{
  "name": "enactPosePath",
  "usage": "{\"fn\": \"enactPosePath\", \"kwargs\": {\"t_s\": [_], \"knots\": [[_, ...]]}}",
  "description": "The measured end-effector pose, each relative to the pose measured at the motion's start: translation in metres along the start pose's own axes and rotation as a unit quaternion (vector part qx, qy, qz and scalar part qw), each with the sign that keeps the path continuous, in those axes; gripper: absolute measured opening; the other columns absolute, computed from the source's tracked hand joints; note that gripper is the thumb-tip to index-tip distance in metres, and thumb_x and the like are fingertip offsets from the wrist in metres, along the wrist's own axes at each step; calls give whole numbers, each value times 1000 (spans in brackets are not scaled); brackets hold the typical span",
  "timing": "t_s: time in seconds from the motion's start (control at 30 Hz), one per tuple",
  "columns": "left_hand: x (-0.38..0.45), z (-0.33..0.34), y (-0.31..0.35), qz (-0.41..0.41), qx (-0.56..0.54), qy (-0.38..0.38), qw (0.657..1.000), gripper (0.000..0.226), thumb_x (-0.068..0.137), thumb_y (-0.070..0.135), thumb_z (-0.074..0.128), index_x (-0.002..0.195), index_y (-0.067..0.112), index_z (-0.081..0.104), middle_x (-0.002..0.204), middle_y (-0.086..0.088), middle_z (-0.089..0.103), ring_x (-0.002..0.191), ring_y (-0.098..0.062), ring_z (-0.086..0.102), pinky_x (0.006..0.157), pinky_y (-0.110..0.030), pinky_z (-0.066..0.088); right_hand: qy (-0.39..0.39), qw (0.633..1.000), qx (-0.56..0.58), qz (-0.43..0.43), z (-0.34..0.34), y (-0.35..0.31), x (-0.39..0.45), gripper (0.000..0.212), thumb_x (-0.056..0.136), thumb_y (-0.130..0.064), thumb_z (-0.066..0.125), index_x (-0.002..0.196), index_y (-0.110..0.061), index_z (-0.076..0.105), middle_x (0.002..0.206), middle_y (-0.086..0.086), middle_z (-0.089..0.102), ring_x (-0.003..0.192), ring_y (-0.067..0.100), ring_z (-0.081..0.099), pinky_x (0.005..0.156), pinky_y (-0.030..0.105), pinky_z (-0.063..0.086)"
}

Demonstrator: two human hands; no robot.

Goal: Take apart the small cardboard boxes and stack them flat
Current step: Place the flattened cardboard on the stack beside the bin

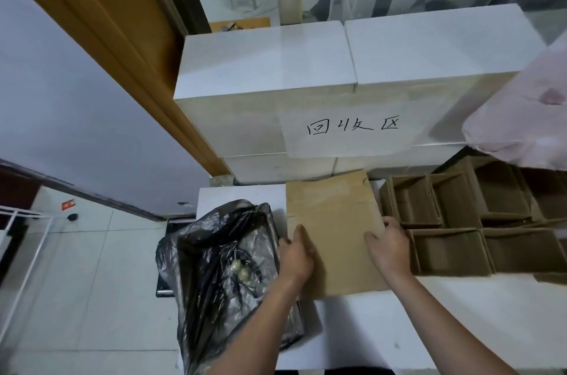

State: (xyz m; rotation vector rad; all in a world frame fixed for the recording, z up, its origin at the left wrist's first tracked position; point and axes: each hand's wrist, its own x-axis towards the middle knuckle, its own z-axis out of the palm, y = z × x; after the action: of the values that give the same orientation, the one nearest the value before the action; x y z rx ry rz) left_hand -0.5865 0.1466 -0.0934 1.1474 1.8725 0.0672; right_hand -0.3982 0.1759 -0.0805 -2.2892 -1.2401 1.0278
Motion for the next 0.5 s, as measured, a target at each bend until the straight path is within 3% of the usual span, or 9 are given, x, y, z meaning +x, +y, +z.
{"fn": "enactPosePath", "kwargs": {"t_s": [0.17, 0.5], "knots": [[17, 4, 3, -18, 24, -7, 1000, 58, 100, 17, 47, 153, 14, 24, 137, -26, 41, 124, -38, 44, 107, -37, 36, -6, 1000, -17, 23, 13, 5, 15, 36, 88, -11, 66, 121, -4, 51, 121, 19, 60, 107, 38, 59, 89, 43, 52], [39, 10, 7, -47, 47, -55, 996, 61, 99, 11, 50, 152, 8, 21, 143, -24, 25, 131, -42, 38, 115, -43, 33, -39, 996, -47, 70, 26, 18, 35, 36, 90, -13, 64, 120, -2, 48, 115, 23, 63, 104, 38, 62, 85, 42, 54]]}}
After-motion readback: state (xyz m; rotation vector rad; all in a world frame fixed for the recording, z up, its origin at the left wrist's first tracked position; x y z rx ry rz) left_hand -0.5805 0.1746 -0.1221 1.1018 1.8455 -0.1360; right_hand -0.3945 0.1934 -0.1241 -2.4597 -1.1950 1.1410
